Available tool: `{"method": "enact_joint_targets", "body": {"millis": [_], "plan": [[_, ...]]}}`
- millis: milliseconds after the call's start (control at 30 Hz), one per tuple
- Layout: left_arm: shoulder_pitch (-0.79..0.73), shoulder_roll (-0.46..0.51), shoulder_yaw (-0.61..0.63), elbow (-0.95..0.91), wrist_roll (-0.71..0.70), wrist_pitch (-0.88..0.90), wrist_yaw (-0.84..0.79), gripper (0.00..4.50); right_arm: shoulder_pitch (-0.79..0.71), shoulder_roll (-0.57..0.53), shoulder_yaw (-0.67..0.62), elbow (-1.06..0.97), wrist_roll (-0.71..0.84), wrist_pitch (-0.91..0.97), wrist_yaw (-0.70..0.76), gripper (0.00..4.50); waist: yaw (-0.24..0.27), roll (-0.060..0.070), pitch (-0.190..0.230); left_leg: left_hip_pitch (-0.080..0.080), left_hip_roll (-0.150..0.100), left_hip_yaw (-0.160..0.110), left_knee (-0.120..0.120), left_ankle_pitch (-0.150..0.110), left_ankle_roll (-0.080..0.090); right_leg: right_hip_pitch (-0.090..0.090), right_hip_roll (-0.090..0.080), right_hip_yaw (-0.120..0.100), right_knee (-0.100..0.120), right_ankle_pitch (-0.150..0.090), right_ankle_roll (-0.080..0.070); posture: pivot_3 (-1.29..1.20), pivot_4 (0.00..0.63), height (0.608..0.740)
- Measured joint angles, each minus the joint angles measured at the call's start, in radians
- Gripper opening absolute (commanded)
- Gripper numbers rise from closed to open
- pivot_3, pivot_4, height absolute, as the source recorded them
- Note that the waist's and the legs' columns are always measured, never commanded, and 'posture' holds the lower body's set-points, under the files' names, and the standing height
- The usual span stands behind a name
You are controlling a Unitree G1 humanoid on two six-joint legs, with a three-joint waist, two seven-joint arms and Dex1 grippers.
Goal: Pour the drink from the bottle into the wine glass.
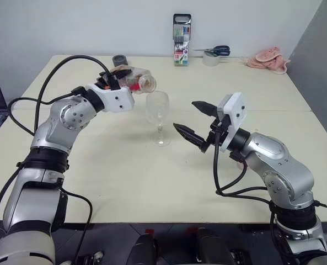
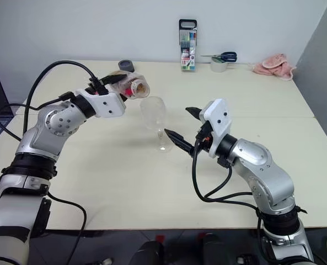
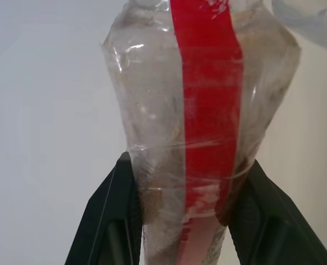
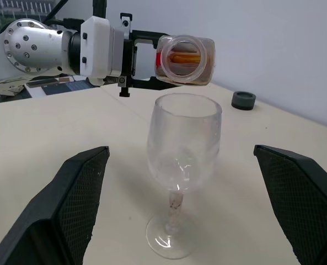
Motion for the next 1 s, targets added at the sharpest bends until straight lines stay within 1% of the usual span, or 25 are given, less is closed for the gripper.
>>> {"method": "enact_joint_targets", "body": {"millis": [233,533,1000], "plan": [[-0.047,0.006,-0.009,0.047,0.06,-0.041,0.056,1.66,0.0,-0.01,0.003,-0.018,0.03,0.049,0.012,4.5,-0.003,0.0,0.0,0.0,0.0,0.0,0.0,0.0,0.0,0.0,0.0,0.0,0.0,0.0,0.0,0.0,0.15,0.74],[-0.092,0.008,-0.04,0.134,0.116,-0.082,0.111,1.66,0.0,-0.015,0.013,-0.021,0.038,0.058,0.012,4.5,-0.005,0.0,0.0,0.0,0.0,0.0,0.0,0.0,0.0,0.0,0.0,0.0,0.0,0.0,0.0,0.0,0.15,0.74],[-0.137,0.024,-0.087,0.183,0.186,-0.13,0.189,1.66,0.007,0.006,0.041,-0.044,0.037,0.073,-0.011,4.5,-0.006,0.0,0.0,0.0,0.0,0.0,0.0,0.0,0.0,0.0,0.0,0.0,0.001,0.0,0.0,0.0,0.15,0.74]]}}
